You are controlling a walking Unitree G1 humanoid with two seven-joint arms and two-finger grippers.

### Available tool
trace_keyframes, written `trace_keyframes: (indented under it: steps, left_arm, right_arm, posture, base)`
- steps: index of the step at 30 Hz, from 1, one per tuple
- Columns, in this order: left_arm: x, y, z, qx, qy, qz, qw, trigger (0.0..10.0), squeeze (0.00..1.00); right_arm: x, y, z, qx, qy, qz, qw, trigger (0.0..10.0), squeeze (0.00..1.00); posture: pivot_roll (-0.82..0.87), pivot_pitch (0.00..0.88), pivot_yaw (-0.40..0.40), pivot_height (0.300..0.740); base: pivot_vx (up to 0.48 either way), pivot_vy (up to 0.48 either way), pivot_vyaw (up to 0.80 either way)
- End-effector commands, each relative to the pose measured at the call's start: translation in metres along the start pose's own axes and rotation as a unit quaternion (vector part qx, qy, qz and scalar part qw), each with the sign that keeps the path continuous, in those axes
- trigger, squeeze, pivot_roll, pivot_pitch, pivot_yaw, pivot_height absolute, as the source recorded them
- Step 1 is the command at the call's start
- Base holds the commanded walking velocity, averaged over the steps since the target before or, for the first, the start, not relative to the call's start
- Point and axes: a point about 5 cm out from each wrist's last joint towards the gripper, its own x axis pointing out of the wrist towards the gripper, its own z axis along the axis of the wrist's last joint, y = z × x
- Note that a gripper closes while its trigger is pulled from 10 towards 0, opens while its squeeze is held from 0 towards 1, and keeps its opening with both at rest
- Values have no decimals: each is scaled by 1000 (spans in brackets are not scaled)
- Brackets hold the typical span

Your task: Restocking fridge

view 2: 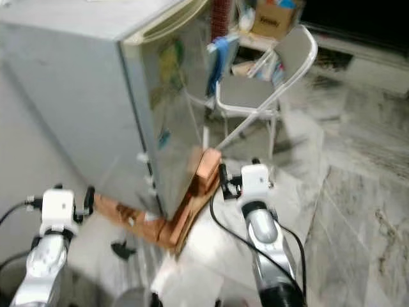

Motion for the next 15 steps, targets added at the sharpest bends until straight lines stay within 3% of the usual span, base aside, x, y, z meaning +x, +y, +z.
trace_keyframes:
  steps: [1,9,15]
  left_arm:
    - [2,-7,4,-6,-11,-14,1000,10000,0]
    - [4,-7,5,-9,-13,-13,1000,10000,0]
    - [22,17,4,2,-3,7,1000,10000,0]
  right_arm:
    - [0,-6,0,0,0,-10,1000,10000,0]
    - [1,-5,3,-4,-5,-4,1000,10000,0]
    - [-1,-7,2,-22,-3,2,1000,10000,0]
  posture:
    - [95,0,-2,740]
    - [92,0,-9,740]
    - [81,0,-20,740]
  base:
    - [0,0,-800]
    - [0,0,-659]
    - [0,0,0]
